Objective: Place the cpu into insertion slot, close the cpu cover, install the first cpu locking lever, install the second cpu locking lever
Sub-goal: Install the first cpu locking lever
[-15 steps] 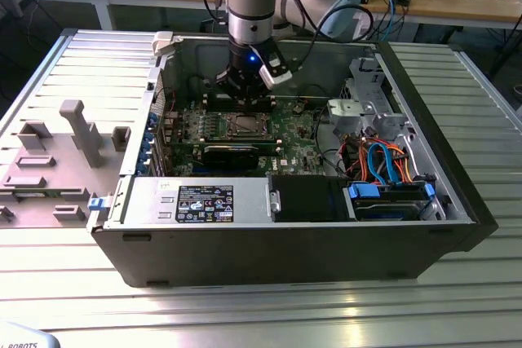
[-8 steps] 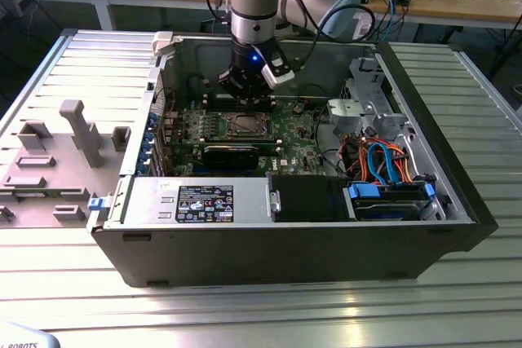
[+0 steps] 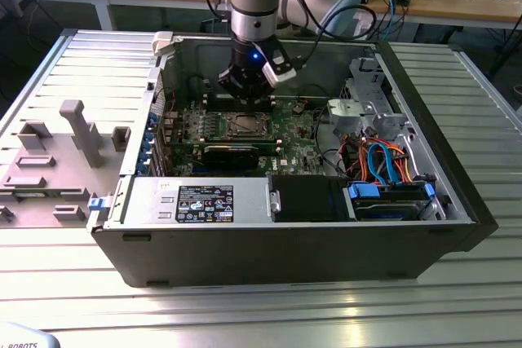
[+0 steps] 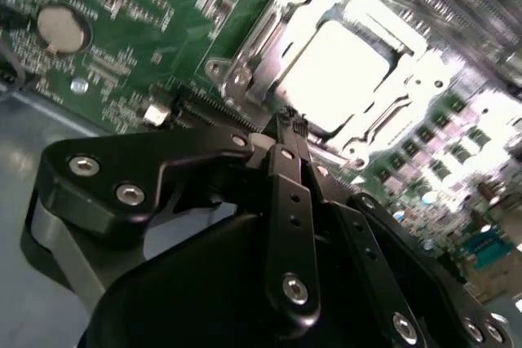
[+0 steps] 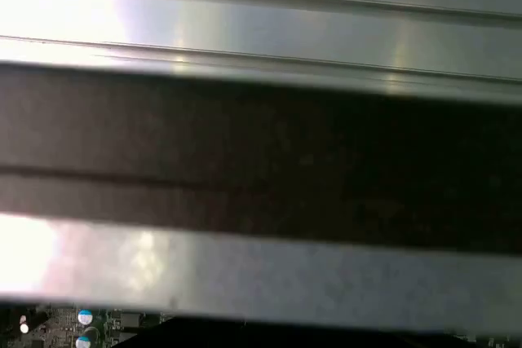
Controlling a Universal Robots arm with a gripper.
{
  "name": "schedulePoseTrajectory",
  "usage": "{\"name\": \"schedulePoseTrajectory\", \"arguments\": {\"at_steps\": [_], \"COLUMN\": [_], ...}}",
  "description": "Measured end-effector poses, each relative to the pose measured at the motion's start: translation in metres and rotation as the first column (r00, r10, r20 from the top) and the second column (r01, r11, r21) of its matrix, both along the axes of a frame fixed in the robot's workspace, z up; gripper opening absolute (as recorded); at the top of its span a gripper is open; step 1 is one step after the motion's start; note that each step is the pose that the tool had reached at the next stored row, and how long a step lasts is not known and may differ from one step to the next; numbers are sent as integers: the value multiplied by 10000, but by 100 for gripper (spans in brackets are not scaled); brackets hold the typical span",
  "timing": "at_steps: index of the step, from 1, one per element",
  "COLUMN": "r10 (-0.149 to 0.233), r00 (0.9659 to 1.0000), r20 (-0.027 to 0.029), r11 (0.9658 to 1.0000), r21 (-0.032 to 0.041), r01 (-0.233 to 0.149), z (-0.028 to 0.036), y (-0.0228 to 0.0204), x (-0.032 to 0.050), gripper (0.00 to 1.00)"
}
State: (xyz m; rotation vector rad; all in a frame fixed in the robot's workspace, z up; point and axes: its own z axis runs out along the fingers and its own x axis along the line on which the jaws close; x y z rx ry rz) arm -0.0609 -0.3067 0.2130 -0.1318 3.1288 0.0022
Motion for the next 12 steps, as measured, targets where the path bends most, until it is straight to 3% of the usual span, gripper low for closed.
{"name": "schedulePoseTrajectory", "arguments": {"at_steps": [3,4,5,6,8,12], "r10": [0,0,0,1,1,0], "r00": [10000,10000,10000,10000,10000,10000], "r20": [-1,-1,-1,-1,-1,-1], "r11": [10000,10000,9999,9999,9998,9997], "r21": [-53,-82,-112,-133,-205,-250], "r01": [0,0,0,-1,-1,0], "z": [0,0,0,6,125,265], "y": [-112,-191,-227,-237,-241,-241], "x": [0,0,0,0,0,0], "gripper": [11,11,11,11,11,11]}}
